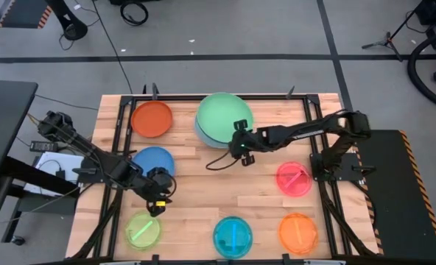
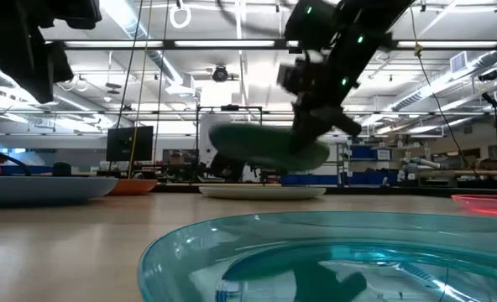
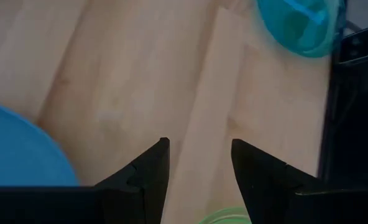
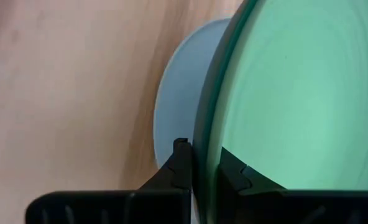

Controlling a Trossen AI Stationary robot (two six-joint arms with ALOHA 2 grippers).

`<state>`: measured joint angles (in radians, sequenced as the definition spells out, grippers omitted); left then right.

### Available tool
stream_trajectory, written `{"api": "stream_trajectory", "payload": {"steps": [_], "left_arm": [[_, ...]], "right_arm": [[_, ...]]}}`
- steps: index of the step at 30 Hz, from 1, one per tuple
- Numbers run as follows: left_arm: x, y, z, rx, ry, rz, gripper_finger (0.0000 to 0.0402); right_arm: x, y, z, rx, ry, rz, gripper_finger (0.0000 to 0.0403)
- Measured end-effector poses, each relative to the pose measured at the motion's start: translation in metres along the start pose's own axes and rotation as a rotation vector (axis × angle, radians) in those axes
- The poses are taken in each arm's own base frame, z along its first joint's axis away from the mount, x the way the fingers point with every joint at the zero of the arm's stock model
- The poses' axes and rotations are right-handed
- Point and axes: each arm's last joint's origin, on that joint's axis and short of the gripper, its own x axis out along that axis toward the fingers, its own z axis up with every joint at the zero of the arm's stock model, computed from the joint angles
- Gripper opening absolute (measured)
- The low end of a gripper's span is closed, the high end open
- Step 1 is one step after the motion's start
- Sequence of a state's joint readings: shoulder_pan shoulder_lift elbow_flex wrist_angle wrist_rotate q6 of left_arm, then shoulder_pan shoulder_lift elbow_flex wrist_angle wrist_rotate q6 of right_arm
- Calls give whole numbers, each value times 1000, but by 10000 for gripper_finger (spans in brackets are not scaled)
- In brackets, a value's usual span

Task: Stack plastic plates
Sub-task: Stack the stacked plates on top of the light blue plate

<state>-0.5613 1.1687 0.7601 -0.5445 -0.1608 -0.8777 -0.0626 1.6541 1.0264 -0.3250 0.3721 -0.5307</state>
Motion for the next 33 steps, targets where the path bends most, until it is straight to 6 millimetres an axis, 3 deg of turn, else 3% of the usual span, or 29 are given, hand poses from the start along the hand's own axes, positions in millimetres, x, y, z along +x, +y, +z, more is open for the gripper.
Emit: {"api": "stream_trajectory", "payload": {"steps": [6, 16, 22, 33], "left_arm": [[0, 1, 4, -16, -44, 20, 178], [1, 5, 9, -27, -73, 36, 178], [1, 5, 9, -25, -71, 38, 178], [1, 7, 7, -56, -51, 62, 189]], "right_arm": [[34, 0, 6, -5, 136, 71, 30], [59, -6, 17, -29, 188, 86, 46], [59, -8, 16, -28, 203, 48, 73], [42, -4, 27, -40, 160, 18, 179]]}}
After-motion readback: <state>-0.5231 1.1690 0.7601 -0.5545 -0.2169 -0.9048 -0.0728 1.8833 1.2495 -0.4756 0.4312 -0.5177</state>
